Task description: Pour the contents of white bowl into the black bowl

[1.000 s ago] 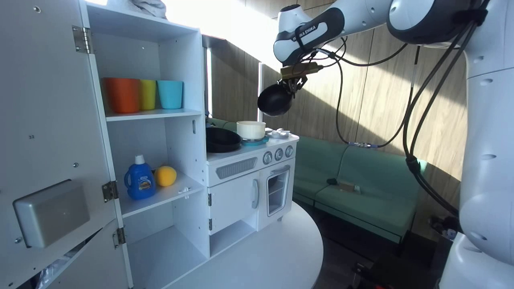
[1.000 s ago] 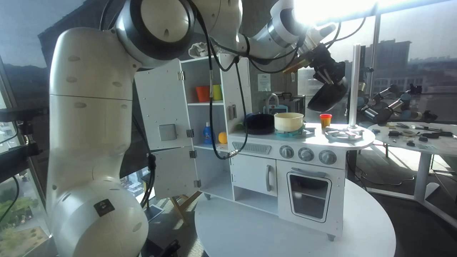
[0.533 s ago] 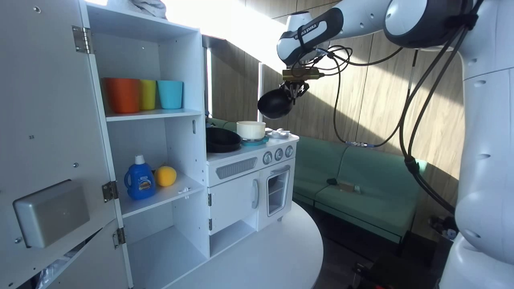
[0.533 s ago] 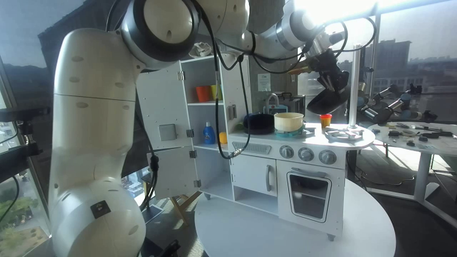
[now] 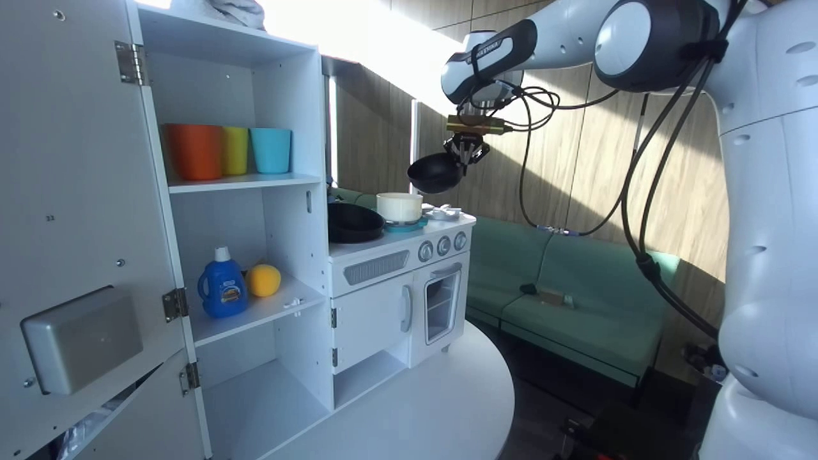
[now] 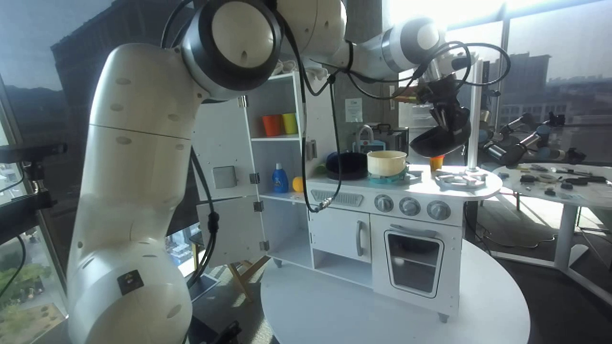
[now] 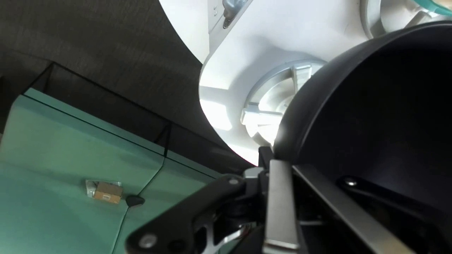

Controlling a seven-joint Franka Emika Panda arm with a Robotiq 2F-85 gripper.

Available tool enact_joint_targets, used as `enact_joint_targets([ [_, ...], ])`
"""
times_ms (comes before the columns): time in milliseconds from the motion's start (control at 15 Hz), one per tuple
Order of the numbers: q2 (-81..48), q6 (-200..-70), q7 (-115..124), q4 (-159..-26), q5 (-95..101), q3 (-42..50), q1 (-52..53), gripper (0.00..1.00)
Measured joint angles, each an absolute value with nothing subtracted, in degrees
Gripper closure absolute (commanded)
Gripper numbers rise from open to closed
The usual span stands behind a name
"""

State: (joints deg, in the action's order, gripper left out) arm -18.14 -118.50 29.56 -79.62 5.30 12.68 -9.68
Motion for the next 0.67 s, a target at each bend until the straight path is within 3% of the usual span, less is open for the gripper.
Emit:
enact_joint_targets([
  [667,-27.1,-112.4,33.3,-68.6,-5.2,12.8,-13.2,0.94],
])
